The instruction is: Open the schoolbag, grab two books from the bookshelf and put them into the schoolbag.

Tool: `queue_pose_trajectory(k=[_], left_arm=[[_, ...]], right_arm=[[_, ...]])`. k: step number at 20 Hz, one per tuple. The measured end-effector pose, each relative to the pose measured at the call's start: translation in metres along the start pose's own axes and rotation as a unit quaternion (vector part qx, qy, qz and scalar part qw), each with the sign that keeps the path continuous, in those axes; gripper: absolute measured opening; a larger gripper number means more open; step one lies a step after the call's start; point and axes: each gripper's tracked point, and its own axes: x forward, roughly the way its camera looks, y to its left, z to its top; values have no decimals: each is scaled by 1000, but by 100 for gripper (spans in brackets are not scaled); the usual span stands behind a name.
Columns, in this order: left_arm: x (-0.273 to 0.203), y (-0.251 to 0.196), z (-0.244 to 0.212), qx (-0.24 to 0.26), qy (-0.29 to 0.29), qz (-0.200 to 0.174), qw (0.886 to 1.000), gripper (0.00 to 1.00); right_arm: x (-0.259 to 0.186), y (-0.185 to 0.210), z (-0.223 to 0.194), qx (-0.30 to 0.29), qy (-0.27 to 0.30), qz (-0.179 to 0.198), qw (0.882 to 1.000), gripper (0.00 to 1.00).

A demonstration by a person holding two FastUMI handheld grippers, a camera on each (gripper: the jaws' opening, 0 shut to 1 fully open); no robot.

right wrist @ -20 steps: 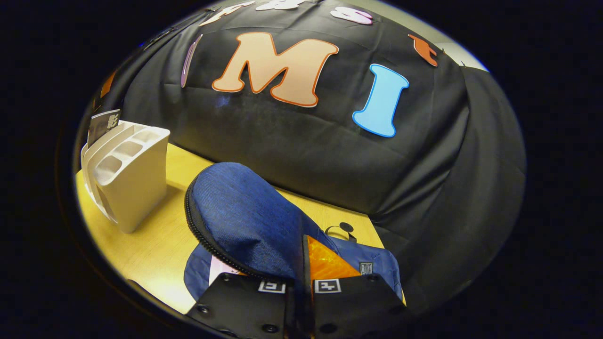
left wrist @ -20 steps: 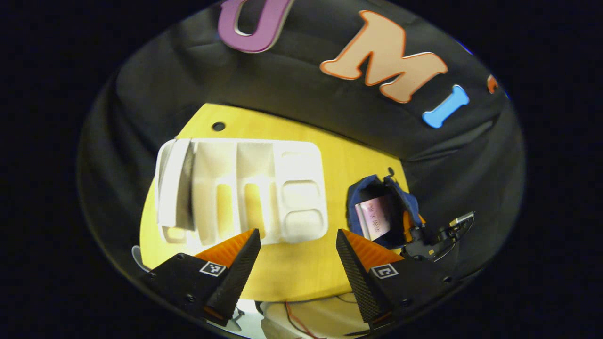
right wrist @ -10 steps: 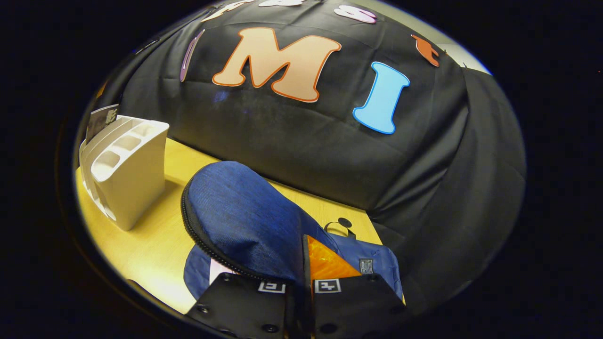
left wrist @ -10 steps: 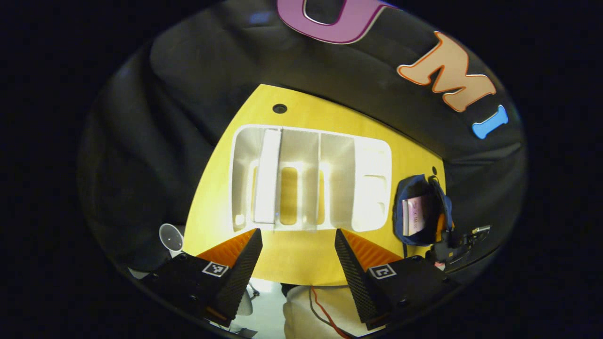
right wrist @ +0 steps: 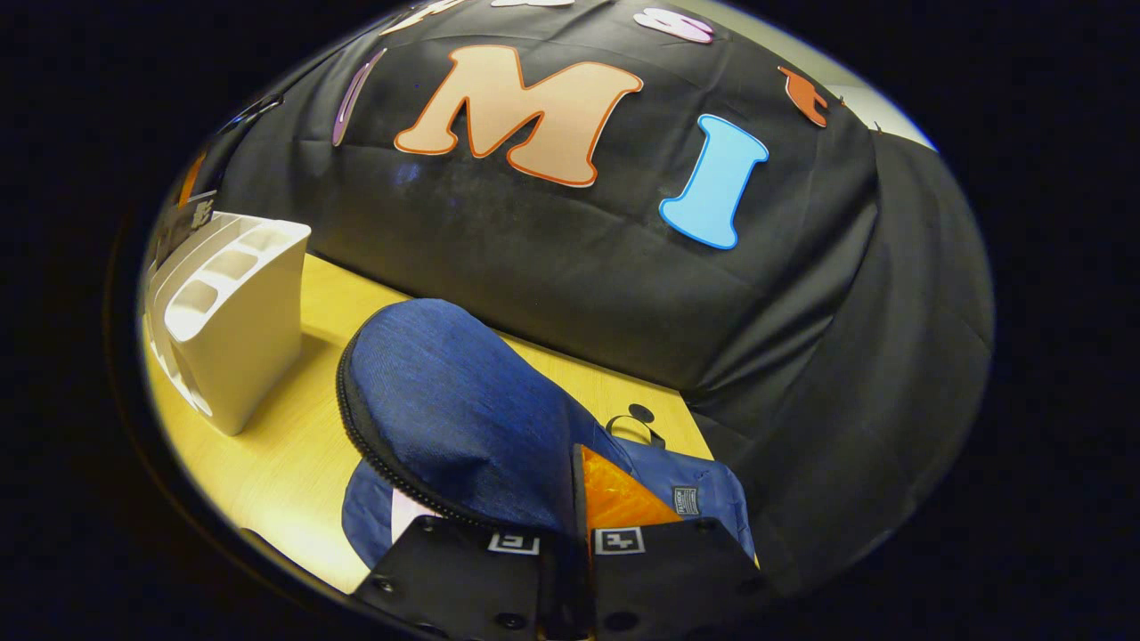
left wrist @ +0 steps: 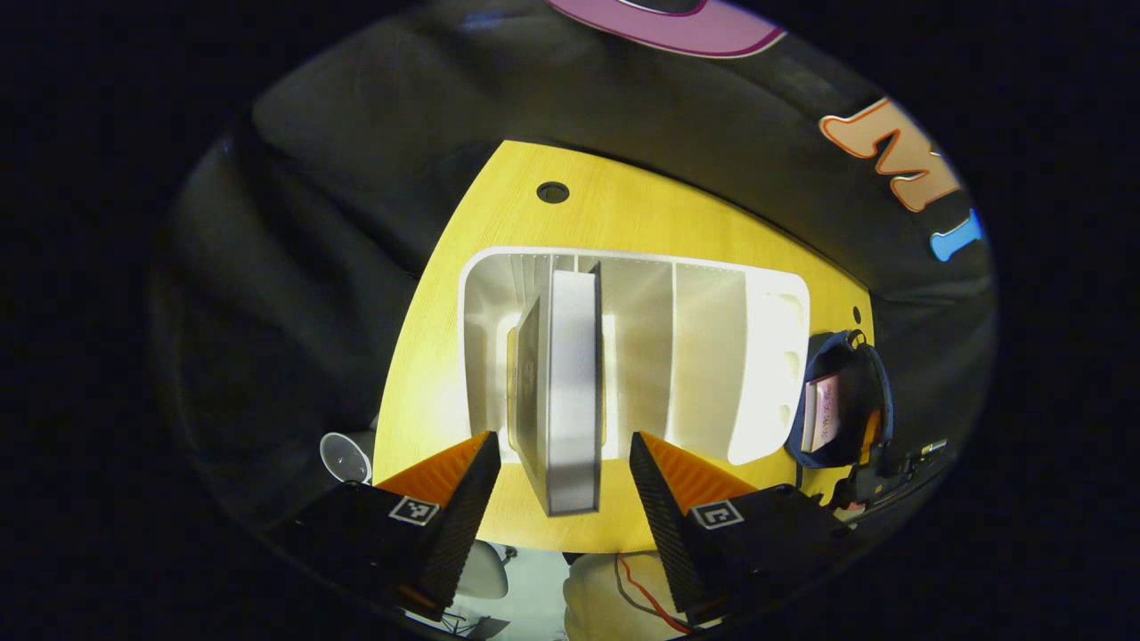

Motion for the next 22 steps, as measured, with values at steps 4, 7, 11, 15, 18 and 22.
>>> queue_pose_trajectory(k=[4, 7, 11, 15, 18, 22], left_arm=[[24, 11, 8, 8, 23, 16, 1000, 81], [34, 16, 8, 14, 38, 22, 999, 69], [49, 21, 10, 26, 50, 31, 998, 49], [60, 26, 11, 34, 64, 46, 996, 40], [67, 27, 11, 35, 68, 56, 995, 39], [74, 29, 7, 41, 79, 70, 994, 38]], right_arm=[[-2, 4, -3, -5, 3, -7, 1000, 6], [-3, 6, -3, -9, 4, -13, 1000, 6], [-5, 7, -5, -1, 6, -20, 1000, 6], [-7, 7, -4, -3, 8, -24, 1000, 6], [-8, 8, -5, -1, 9, -27, 1000, 6], [-9, 8, -5, 0, 9, -32, 999, 6]])
